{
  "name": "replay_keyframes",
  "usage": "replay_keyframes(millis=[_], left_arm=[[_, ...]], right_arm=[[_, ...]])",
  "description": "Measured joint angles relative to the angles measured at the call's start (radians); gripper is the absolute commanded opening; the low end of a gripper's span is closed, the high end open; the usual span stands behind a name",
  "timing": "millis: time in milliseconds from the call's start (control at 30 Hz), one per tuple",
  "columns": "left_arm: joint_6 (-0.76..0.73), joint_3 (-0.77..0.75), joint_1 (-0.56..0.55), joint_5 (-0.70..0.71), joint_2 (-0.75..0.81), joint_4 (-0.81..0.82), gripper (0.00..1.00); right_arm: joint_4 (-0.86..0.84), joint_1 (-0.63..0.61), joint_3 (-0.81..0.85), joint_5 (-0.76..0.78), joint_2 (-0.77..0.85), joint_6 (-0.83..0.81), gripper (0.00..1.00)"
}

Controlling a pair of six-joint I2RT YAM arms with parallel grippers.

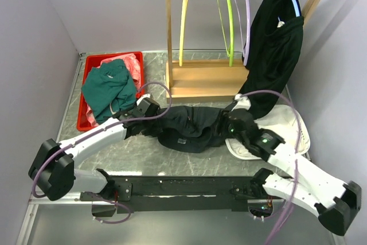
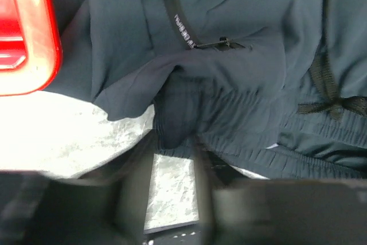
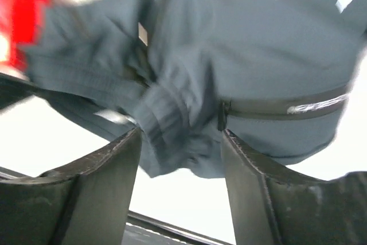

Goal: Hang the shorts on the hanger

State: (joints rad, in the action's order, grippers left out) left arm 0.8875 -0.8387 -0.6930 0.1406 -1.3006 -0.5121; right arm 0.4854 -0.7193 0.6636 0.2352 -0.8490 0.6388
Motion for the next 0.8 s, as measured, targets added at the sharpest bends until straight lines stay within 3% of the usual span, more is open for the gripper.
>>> replay_keyframes(millis=[200, 233, 433, 600, 800], left_arm=[[-0.002, -0.011, 0.001, 0.011, 0.029, 0.003, 0.75], [-0.003, -0.011, 0.001, 0.012, 0.037, 0.003, 0.76], [-0.015, -0.011, 0.001, 0.016, 0.083, 0.004, 0.79], [-0.029, -0.011, 0.001, 0.014, 0.093, 0.02, 0.82], [-0.034, -0.011, -0.002, 0.028, 0.093, 0.017, 0.79]], right_arm=[[0.134, 0.0, 0.208, 0.088, 0.119, -0.004, 0.79], [0.154, 0.0, 0.242, 0.1, 0.143, -0.008, 0.83], [0.212, 0.002, 0.448, 0.212, 0.203, -0.112, 0.87], [0.198, 0.098, 0.697, 0.26, 0.042, -0.241, 0.87], [0.151, 0.328, 0.914, 0.138, -0.166, -0.343, 0.87]])
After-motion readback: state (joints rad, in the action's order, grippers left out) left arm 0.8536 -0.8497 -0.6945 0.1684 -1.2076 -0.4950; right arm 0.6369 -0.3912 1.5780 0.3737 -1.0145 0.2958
